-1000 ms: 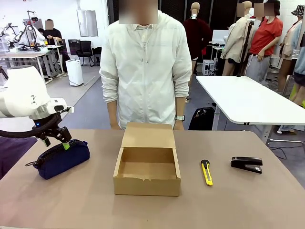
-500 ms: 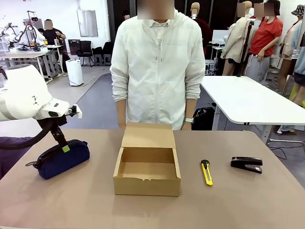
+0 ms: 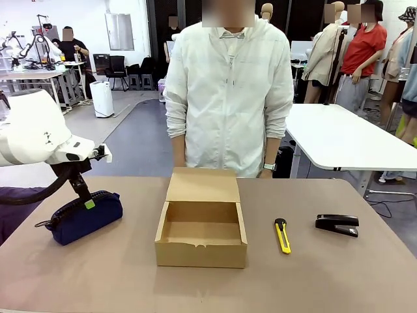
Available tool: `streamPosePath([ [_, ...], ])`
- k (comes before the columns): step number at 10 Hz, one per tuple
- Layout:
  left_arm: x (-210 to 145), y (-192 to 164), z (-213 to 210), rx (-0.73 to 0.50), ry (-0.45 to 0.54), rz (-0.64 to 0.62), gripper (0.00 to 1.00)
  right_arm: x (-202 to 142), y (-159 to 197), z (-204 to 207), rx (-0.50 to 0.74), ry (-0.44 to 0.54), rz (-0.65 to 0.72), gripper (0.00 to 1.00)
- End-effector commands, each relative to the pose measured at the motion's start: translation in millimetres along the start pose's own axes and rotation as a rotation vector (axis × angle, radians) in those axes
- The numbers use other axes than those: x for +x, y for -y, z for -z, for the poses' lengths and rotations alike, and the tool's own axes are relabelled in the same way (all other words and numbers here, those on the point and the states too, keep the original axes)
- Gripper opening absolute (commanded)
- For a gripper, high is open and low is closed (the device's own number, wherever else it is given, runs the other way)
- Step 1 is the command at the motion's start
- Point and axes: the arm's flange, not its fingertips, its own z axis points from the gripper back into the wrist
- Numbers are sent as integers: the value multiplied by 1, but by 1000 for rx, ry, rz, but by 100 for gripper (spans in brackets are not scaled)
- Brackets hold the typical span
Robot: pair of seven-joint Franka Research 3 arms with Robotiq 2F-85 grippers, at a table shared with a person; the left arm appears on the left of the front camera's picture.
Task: Pack the items into the box.
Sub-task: Pick up the item specified by the human and place it in the Mailer Box.
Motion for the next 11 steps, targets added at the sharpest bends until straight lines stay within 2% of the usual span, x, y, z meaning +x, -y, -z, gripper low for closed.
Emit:
streamPosePath([
  [1, 1, -14, 20, 54, -7, -38, 100, 2, -1, -2, 3, -4, -17, 100],
  [2, 2, -20, 34, 62, 5, -44, 100, 2, -1, -2, 3, -4, -17, 100],
  [6, -6, -14, 63, 3, -72, -42, 100, 2, -1, -2, 3, -4, -17, 100],
  [7, -7, -15, 68, -7, -95, -51, 74, 2, -1, -2, 3, -4, -17, 100],
  [8, -7, -14, 69, -17, -107, -63, 16, 2, -1, -2, 3, -4, -17, 100],
  [9, -7, -14, 68, -30, -97, -57, 0, 2, -1, -2, 3, -4, -17, 100],
  [11, -9, -14, 69, -27, -102, -60, 0, 2, -1, -2, 3, -4, -17, 100],
])
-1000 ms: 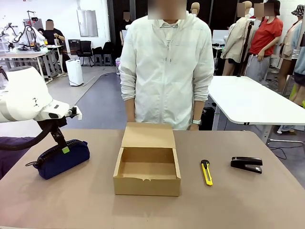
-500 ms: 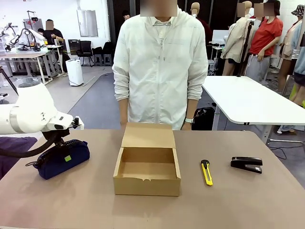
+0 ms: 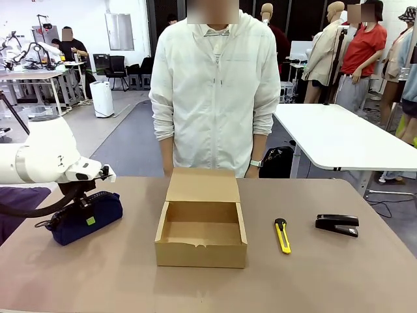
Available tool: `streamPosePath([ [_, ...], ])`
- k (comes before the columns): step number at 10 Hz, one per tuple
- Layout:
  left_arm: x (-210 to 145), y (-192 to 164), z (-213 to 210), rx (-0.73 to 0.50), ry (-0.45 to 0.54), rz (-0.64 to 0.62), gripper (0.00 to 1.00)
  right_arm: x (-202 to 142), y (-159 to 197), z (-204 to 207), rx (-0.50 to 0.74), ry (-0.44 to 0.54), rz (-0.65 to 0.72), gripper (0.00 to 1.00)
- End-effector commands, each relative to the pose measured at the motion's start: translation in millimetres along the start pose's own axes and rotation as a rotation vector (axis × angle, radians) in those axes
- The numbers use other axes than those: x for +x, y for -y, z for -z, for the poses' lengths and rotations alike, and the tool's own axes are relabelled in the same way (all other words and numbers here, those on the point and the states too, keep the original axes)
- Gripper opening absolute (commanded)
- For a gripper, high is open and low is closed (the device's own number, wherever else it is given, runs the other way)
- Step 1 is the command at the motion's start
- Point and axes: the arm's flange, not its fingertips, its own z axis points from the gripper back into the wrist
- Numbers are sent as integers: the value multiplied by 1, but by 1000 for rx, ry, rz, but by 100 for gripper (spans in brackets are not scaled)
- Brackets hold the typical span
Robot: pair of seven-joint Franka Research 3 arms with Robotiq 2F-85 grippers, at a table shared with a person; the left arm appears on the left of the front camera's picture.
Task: Pack the items into the box.
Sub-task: Pick up the item specified by the human and place it in the Mailer Box.
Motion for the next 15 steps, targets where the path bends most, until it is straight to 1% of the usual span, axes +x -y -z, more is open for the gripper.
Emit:
streamPosePath([
  [1, -1, -1, -2, 11, -22, -15, 0, 2, -1, -2, 3, -4, -18, 100],
  [4, -3, -1, -12, 24, -10, -43, 0, 2, -1, -2, 3, -4, -18, 100],
  [6, -6, 0, -34, 48, -15, -80, 0, 2, -1, -2, 3, -4, -18, 100],
  [7, -8, 0, -55, 39, -52, -109, 0, 2, -1, -2, 3, -4, -18, 100],
  [8, -15, 6, -97, -80, -75, -57, 0, 2, -1, -2, 3, -4, -18, 100],
  [9, -28, 18, -152, -148, -66, -9, 0, 2, -1, -2, 3, -4, -18, 100],
  [10, -43, 32, -193, -159, -28, 42, 0, 2, -1, -2, 3, -4, -18, 100],
  [11, -56, 43, -218, -130, 32, 56, 0, 2, -1, -2, 3, -4, -18, 100],
  [12, -68, 47, -229, -112, 76, 49, 0, 2, -1, -2, 3, -4, -18, 100],
  [13, -81, 50, -233, -226, 125, 133, 0, 2, -1, -2, 3, -4, -18, 100],
  [14, -60, 54, -234, -123, 18, 45, 0, 2, -1, -2, 3, -4, -18, 100],
  [15, -60, 54, -234, -123, 18, 45, 0, 2, -1, -2, 3, -4, -18, 100],
])
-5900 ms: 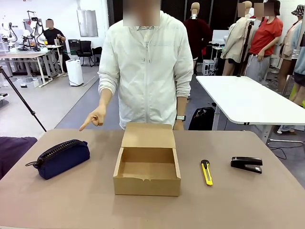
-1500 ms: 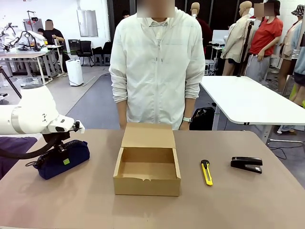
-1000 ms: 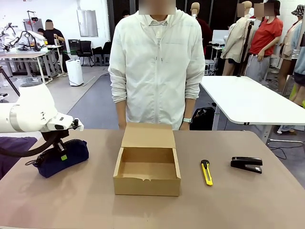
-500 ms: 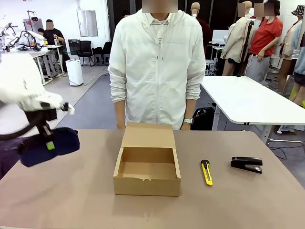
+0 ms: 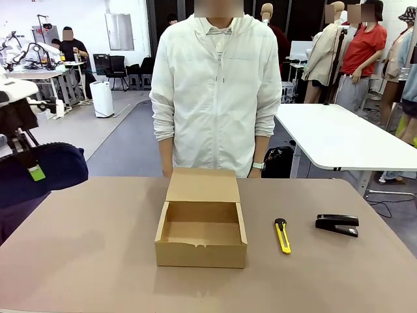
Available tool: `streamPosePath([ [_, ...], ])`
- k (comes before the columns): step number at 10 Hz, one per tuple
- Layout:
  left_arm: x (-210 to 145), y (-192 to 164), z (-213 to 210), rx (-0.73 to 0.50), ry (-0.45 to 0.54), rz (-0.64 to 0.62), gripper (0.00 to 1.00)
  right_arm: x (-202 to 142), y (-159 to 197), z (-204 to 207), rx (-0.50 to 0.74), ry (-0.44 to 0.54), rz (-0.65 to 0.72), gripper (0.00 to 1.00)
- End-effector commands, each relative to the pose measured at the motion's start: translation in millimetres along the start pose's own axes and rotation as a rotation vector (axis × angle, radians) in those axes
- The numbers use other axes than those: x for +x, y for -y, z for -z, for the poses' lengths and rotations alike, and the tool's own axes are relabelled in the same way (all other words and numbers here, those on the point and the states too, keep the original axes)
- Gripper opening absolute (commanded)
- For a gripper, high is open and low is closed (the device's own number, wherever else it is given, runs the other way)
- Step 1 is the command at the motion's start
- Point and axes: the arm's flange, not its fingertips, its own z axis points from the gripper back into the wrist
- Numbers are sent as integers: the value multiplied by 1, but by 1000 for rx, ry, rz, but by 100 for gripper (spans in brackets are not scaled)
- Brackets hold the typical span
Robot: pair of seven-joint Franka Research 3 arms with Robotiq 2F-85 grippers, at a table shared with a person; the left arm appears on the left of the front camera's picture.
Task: Pack the items into the box.
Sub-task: Pick up the item specified by the human and place it in the Mailer Box.
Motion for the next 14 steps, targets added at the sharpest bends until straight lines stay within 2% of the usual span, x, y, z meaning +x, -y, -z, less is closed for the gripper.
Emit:
streamPosePath([
  [1, 11, -5, 12, 21, -38, -27, 0, 2, -2, -2, 4, -3, -19, 100],
  [3, 6, -3, 8, 2, -16, -7, 0, 2, -2, -2, 4, -3, -19, 100],
  [4, 48, 17, 21, 2, 9, 110, 0, 2, -2, -2, 4, -3, -19, 100],
  [7, 218, 99, 64, 9, -54, 609, 0, 2, -2, -2, 4, -3, -19, 100],
  [8, 261, 123, 82, 41, -95, 699, 0, 2, -2, -2, 4, -3, -19, 100],
  [9, 298, 150, 104, -12, -63, 818, 0, 2, -2, -2, 4, -3, -19, 100],
  [10, 329, 176, 127, 35, -67, 828, 0, 2, -2, -2, 4, -3, -19, 100],
  [11, 352, 195, 147, 111, -135, 824, 0, 2, -2, -2, 4, -3, -19, 100],
  [12, 355, 188, 149, 77, -212, 787, 0, 2, -2, -2, 4, -3, -19, 100],
  [13, 339, 207, 148, 19, -79, 846, 0, 2, -2, -2, 4, -3, -19, 100],
  [14, 339, 207, 148, 19, -79, 846, 0, 2, -2, -2, 4, -3, -19, 100],
])
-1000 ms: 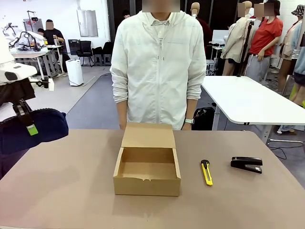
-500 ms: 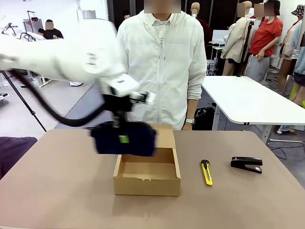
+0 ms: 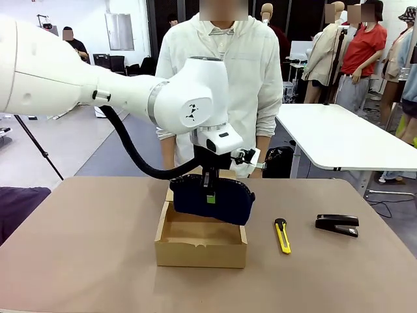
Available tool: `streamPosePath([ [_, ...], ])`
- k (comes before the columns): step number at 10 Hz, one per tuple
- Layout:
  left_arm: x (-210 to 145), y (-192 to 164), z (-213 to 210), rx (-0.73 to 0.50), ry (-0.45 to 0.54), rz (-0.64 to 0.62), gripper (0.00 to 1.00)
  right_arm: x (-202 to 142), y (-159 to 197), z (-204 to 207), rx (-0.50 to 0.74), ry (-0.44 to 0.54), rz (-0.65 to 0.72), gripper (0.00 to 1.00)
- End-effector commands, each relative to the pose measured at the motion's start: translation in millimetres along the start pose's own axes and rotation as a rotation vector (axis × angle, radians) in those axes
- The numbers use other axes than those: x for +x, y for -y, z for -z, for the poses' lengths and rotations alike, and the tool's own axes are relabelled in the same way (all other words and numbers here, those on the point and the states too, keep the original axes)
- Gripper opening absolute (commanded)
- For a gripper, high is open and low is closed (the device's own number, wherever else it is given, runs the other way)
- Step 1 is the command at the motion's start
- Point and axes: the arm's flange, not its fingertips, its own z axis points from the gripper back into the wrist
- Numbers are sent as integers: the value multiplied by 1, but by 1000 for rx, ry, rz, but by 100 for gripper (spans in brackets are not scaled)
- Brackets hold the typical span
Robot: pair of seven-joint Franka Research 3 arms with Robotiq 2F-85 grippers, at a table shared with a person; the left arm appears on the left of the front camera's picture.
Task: Pack the items into the box.
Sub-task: Pick up the item specified by the human and place it in the Mailer Box.
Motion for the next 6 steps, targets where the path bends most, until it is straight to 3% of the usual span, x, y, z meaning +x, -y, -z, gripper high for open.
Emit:
streamPosePath([
  [1, -10, 15, -12, -5, 41, 6, 0, 1, -1, -1, 5, -4, -17, 100],
  [2, 0, 0, 0, 0, 0, 0, 0, 1, -1, -1, 5, -4, -17, 100],
  [4, -14, -2, 35, 0, 42, -87, 0, 1, -1, -1, 5, -4, -17, 100],
  [5, -16, -1, 48, 31, -34, -162, 0, 1, -1, -1, 5, -4, -17, 100],
  [6, -17, -1, 60, -8, -52, -151, 0, 1, -1, -1, 5, -4, -17, 100],
])
